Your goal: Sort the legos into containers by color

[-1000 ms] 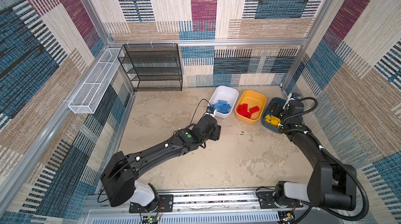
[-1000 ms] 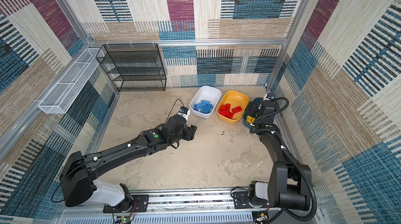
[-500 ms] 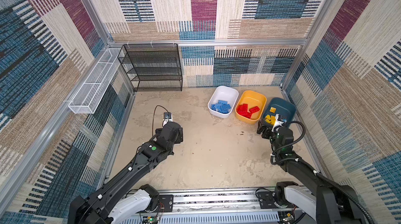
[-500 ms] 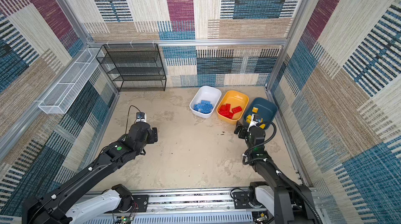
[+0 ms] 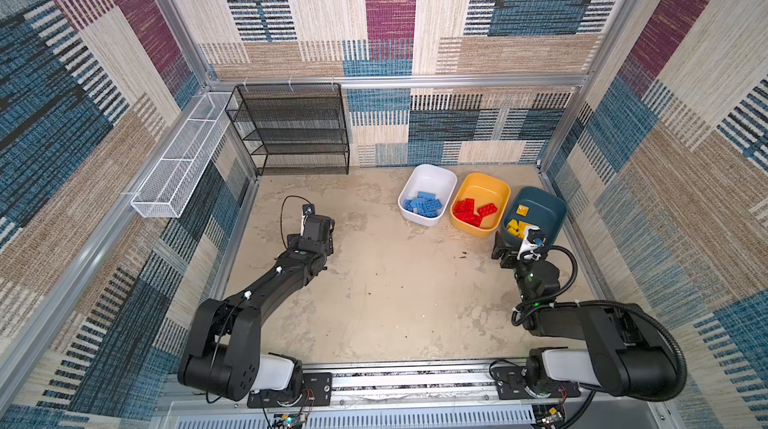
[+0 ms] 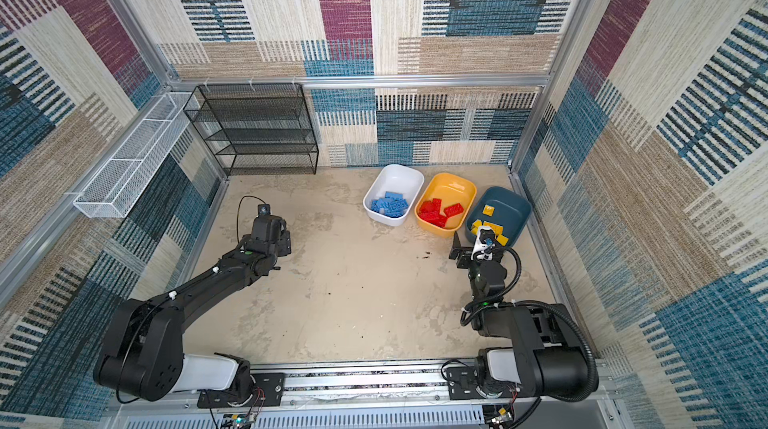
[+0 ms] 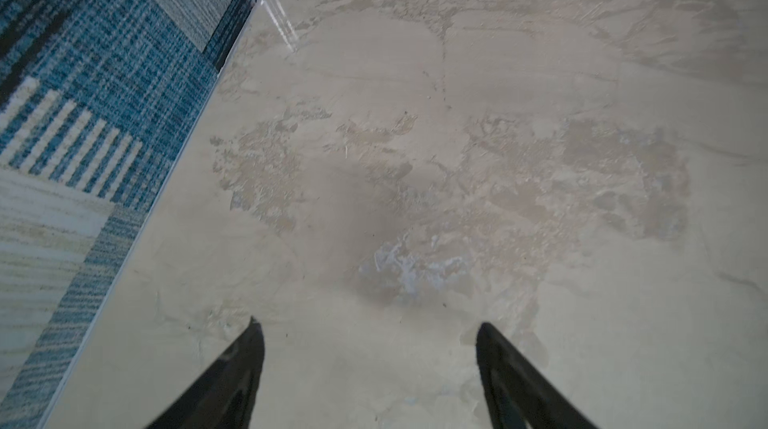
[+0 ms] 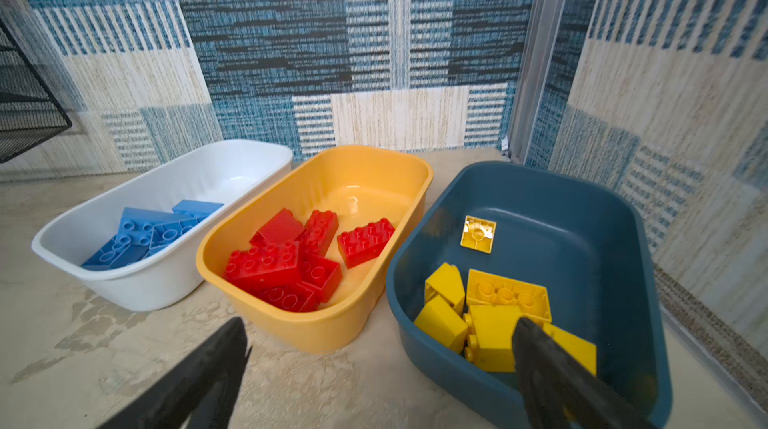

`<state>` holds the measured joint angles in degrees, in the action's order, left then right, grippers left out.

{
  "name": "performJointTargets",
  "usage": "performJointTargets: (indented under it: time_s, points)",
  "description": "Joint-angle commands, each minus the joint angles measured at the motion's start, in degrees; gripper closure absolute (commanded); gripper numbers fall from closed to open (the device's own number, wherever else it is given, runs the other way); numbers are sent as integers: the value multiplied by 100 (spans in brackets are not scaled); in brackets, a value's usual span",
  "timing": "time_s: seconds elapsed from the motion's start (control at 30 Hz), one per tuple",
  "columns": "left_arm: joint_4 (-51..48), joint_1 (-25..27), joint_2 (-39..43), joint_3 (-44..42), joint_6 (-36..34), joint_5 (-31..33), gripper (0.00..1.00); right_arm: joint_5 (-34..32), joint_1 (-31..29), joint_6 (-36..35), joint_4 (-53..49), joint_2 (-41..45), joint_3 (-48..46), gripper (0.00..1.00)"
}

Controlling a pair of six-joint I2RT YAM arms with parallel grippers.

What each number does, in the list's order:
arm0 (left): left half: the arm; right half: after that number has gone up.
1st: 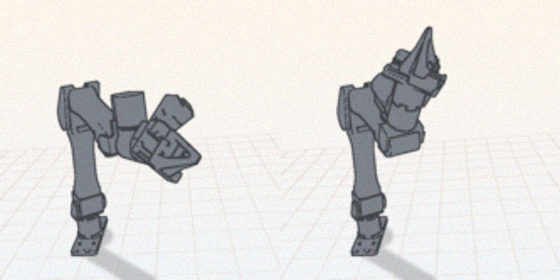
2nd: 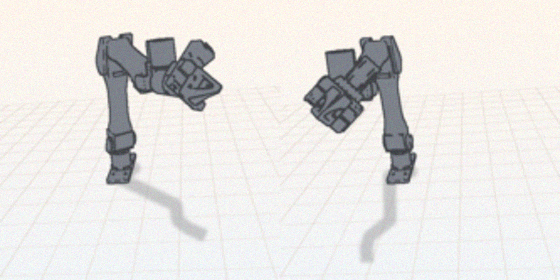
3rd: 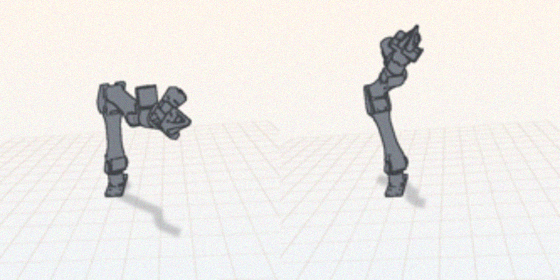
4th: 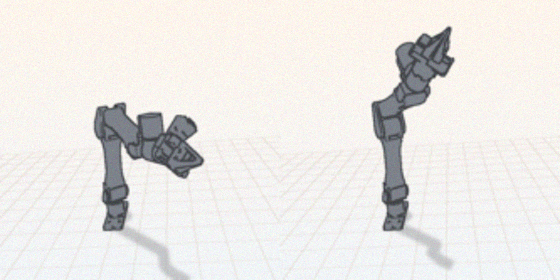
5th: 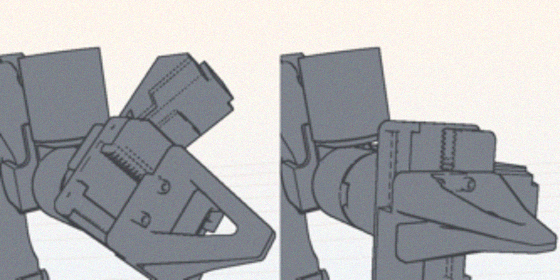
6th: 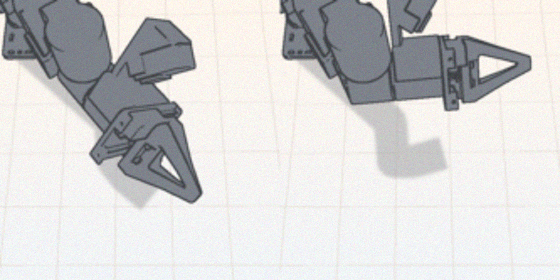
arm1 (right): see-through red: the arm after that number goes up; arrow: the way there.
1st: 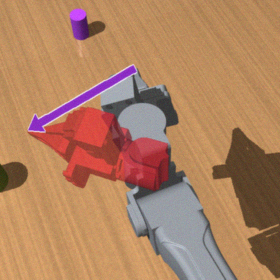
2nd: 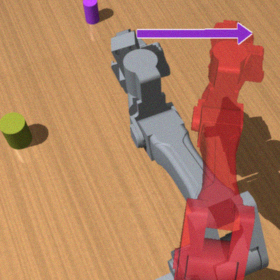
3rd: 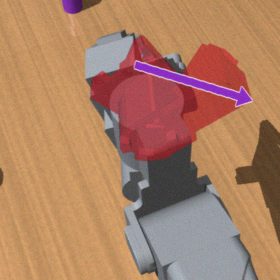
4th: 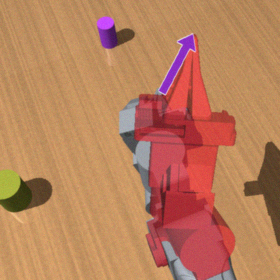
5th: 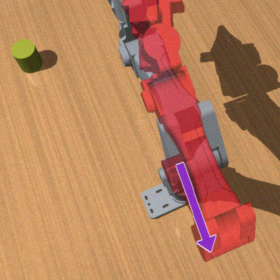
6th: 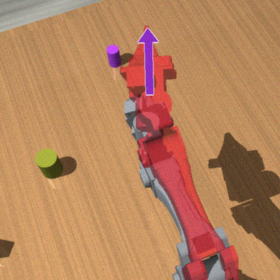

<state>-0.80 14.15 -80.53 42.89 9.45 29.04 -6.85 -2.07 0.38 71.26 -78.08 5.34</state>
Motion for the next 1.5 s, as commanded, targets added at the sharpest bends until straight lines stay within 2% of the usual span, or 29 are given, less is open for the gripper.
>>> performJointTargets:
  time_s: [0.0, 0.03, 0.1, 0.13, 0.17, 0.23, 0.3, 0.37, 0.43, 0.5, 0.6, 0.67, 0.77, 0.87, 0.93, 0.97, 1.0, 1.07, 1.17, 1.47]
  points:
    - [811, -193, -68, -308, -632, -388, 19, -278, 123, 55, 1442, -487, -166, 0]
    - [1085, -266, -64, -506, -670, -465, 19, -191, 142, 22, 2027, -782, -241, 1]
    - [2041, -315, 6, -1021, -853, -494, 19, -154, 145, 30, 1776, -893, -171, 0]
    - [2639, -319, 40, -1278, -947, -546, 18, -215, 141, 30, 2288, -1175, -195, 0]
    - [3127, -325, 55, -1472, -1013, -597, 18, -180, 138, 5, 2340, -1214, -213, 0]
    - [3416, -342, -5, -1558, -1165, -604, 18, -180, 140, 43, 1695, -954, -92, 0]
    - [3525, -347, -51, -1583, -1278, -506, 17, -188, 140, 21, 1717, -1119, 49, 0]
    - [3943, -374, -100, -1662, -1414, -502, 17, -211, 138, 58, 826, -1016, 425, 0]
    - [3877, -443, -204, -1594, -1504, -723, 17, -143, 137, 18, 872, -1078, 472, 0]
    - [4557, -522, -461, -1780, -1710, -1121, 16, -152, 142, 8, 825, -1075, 494, 1]
    - [4080, -708, -474, -1558, -1373, -1055, 15, -145, 136, -2, 831, -1072, 485, 0]
    - [4292, -967, -578, -1592, -1218, -1415, 15, -91, 128, -23, 822, -1085, 493, 0]
    - [3850, -1432, -652, -1368, -883, -2177, 15, -70, 130, -29, 790, -1077, 503, 0]
    - [3834, -1538, -632, -1376, -848, -2382, 16, -70, 129, -29, 795, -1071, 506, 0]
    - [3989, -1521, -583, -1550, -869, -2460, 0, -69, 134, -29, 790, -1077, 507, 0]
    - [4435, -1480, -664, -1781, -939, -2554, 1, -66, 134, -29, 799, -1073, 497, 0]
    - [5342, -1424, -860, -2046, -1039, -2420, 0, -70, 129, -25, 784, -1077, 505, 0]
    - [4530, -1389, -604, -1890, -907, -2151, 0, -68, 136, -29, 789, -1069, 503, 0]
    - [4972, -1398, -758, -1955, -874, -1991, 1, -63, 136, -29, 786, -1076, 507, 0]
    - [4899, -1396, -762, -1916, -871, -1941, 1, -58, 135, -29, 774, -1073, 518, 0]
